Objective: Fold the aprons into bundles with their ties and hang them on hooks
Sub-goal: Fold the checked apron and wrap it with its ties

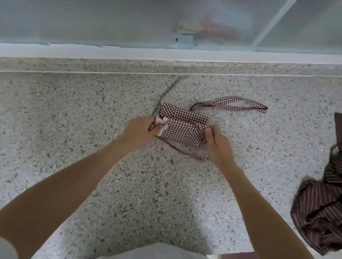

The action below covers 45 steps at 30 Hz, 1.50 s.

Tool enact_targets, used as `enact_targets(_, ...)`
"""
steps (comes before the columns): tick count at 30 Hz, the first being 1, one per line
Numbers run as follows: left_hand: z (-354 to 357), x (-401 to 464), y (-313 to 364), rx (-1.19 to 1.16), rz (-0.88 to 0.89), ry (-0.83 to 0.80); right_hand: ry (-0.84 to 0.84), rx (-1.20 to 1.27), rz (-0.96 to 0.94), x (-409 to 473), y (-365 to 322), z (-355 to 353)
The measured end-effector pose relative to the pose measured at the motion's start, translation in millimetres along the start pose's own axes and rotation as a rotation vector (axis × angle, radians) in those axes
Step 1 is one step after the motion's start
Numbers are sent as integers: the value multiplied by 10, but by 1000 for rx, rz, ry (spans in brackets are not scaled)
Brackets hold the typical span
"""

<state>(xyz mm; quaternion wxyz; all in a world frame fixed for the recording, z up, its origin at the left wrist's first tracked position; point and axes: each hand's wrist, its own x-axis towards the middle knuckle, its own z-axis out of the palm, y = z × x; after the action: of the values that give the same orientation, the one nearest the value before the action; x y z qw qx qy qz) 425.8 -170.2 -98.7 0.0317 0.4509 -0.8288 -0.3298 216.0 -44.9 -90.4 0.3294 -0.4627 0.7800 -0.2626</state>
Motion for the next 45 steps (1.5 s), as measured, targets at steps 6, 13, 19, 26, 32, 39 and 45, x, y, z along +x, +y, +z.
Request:
enact_targets(6,29,291,5,-70,-154,26,46,3,126,84,14,49)
enact_targets(13,25,332,2,-171,-228,43,185,-295,167,161,-60,123)
enact_targets(19,-209,150,-147,-351,-266,-34,179,-393,273,44,27,130)
enact_targets(26,-312,-61,-359,262,65,173,230,-408,287,-107,82,189)
enact_targets(32,53,-147,63,255,430,-6,229,-359,302,-129,56,183)
enact_targets(39,511,-66,182,495,416,-203,217,-320,389,-109,105,194)
enact_targets(45,566,21,150,488,415,-181,272,-434,10,-141,190,146)
